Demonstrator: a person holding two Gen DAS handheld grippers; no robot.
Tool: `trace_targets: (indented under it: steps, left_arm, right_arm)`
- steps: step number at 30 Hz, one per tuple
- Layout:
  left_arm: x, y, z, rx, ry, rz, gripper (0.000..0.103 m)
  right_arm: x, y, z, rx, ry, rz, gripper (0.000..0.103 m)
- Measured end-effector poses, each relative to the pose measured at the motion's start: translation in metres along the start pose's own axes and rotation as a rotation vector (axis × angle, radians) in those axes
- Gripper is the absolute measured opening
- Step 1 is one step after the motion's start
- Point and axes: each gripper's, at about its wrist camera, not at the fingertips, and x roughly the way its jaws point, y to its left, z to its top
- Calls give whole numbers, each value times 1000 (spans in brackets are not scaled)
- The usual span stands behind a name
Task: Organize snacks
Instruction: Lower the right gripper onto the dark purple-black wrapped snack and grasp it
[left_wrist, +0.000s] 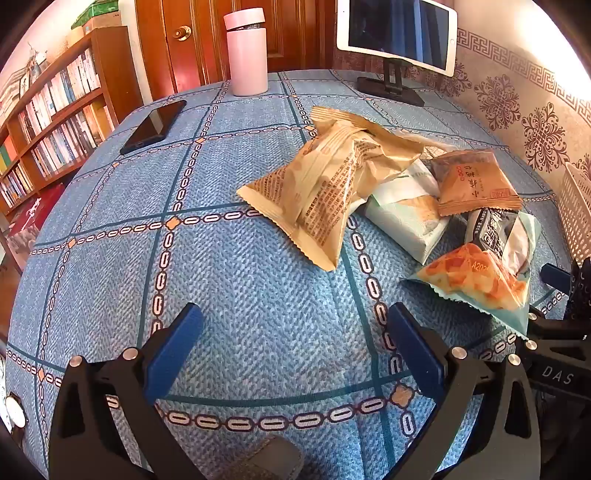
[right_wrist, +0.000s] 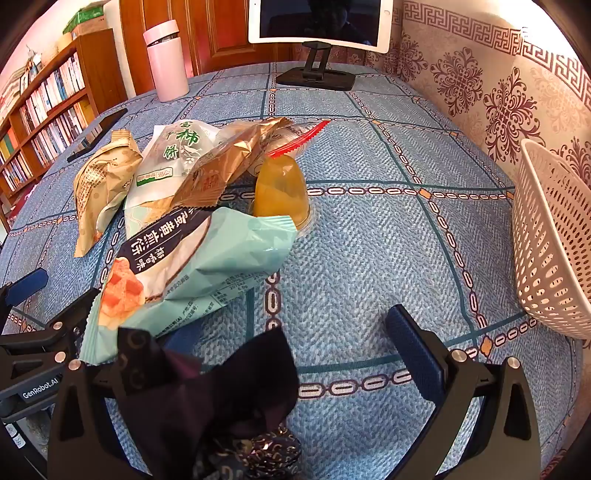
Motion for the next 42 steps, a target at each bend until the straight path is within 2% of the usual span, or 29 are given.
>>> trace_targets:
  steps: [23,33,42]
  left_arm:
    - [-5,-1,-2,-10,4,11,101]
    - [1,0,6,13,51,-7,101]
    - [-2,1,3,10,74,-12,101]
  right_arm:
    - [0,0,0,0,0,1,98]
    - [2,0,1,-3,11,7,98]
    - [-3,-5,1,-11,41,58,98]
